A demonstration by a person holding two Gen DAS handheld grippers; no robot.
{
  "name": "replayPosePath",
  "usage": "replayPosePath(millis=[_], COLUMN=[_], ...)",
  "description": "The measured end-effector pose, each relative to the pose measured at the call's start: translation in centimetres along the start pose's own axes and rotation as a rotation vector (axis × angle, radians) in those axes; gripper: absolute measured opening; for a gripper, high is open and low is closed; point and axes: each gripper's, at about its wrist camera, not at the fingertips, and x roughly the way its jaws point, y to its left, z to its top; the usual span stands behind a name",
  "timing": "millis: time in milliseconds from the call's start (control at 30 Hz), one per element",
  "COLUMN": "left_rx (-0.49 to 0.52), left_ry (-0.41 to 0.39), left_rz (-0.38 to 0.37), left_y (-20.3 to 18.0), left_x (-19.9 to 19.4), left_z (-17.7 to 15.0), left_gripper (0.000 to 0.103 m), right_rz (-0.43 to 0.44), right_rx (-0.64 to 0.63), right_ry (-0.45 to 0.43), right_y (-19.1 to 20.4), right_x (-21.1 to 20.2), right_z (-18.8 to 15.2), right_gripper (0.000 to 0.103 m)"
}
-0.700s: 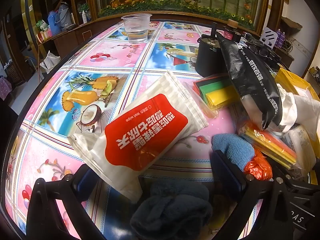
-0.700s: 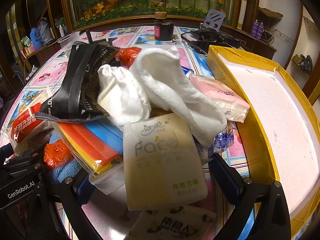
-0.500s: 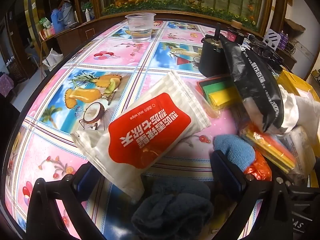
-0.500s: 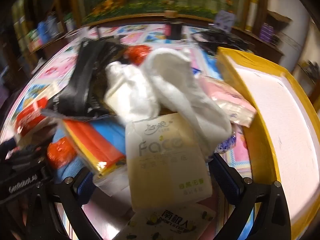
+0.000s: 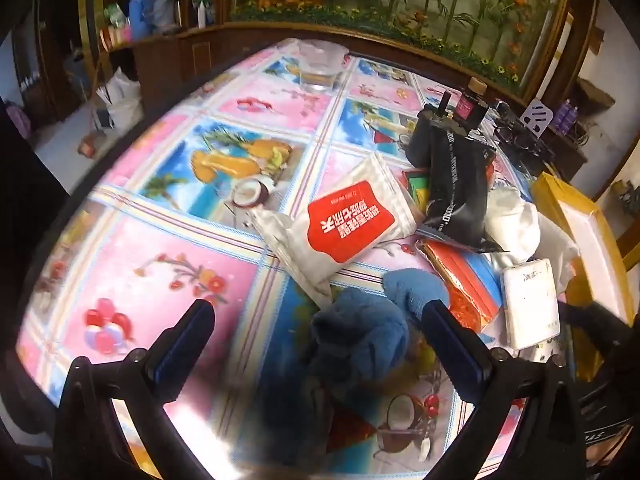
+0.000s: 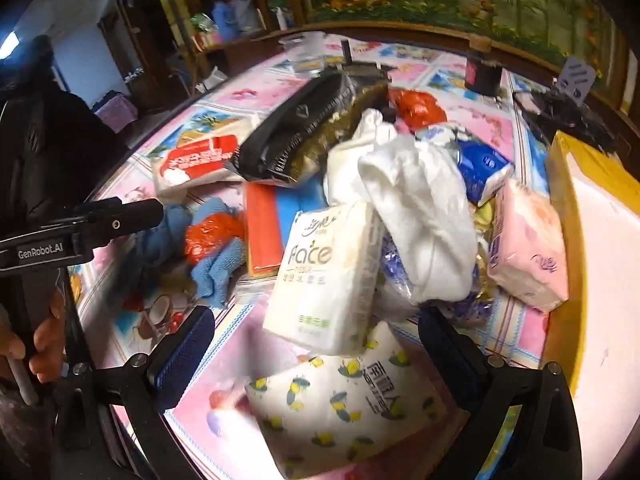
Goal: Organize soft objects
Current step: 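Grasp the white wet-wipe pack with left gripper while right grasps blue cloth with orange bag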
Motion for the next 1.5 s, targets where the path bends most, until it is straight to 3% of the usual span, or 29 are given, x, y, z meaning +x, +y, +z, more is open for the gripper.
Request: replayPosePath(millis=[133,233,333,367,500,733,800,833,867,1000,1167,1300,1333,1367,1467,1500], left_rx=[0.126,0.231,0.271,0.275,0.284,0.344,0.335,0.311,0.282,0.162,0.082,0.033,0.026,0.018,-0.002,-0.006], left_ry=[-0.064,-0.058,-0.028,-0.018,-0.014,0.078,0.089,0.076,0.077,0.053,-0.032,-0.079,-0.089,-0.093,-0.091,-0.091], left_rz=[0.081,0.110,0.086,0.083,0.068,0.030,0.040,0.033,0.018,-0.007,-0.029,-0.042,-0.039,-0.042,-0.068,-0.072], left_y=[-1.7,-2.7,-2.7,-2.5,-2.2,-3.2,-3.2,-3.0,-2.5,-0.4,1.7,2.9,3.1,3.2,3.8,3.9], left_x=[-2.3,-2.5,-1.4,-0.7,1.7,6.9,7.9,7.9,7.8,6.9,3.2,0.9,0.5,0.3,0.2,0.2], left_z=[1.8,2.8,3.1,3.3,4.8,5.1,4.8,4.8,4.8,4.5,2.9,0.7,0.2,-0.2,-1.1,-1.2], left_gripper=[0.103,0.102,0.078,0.076,0.076,0.076,0.072,0.064,0.044,0.041,0.041,0.042,0.042,0.042,0.042,0.042], right_rz=[0.053,0.080,0.126,0.139,0.176,0.190,0.186,0.185,0.187,0.199,0.230,0.243,0.246,0.251,0.225,0.191], right_rx=[0.028,0.043,0.038,0.035,0.035,0.073,0.082,0.084,0.086,0.089,0.058,-0.087,-0.128,-0.172,-0.241,-0.248], right_ry=[-0.072,-0.132,-0.183,-0.198,-0.221,-0.184,-0.185,-0.184,-0.181,-0.169,-0.191,-0.244,-0.239,-0.227,-0.133,-0.101], right_y=[-1.6,-2.6,-2.5,-2.4,-2.4,-3.5,-3.6,-3.7,-3.8,-3.9,-3.3,-0.2,0.7,1.9,4.6,5.2], right_x=[-2.5,-4.1,-5.4,-5.6,-6.1,-5.2,-5.1,-5.0,-5.0,-4.6,-4.9,-5.6,-5.4,-5.0,-2.6,-1.5], right_z=[0.0,0.2,0.0,0.2,0.1,0.2,0.2,0.2,0.3,0.3,0.2,-0.3,-0.4,-0.5,0.0,0.5], right_gripper=[0.103,0.103,0.099,0.099,0.099,0.099,0.099,0.099,0.099,0.099,0.099,0.099,0.095,0.080,0.052,0.048])
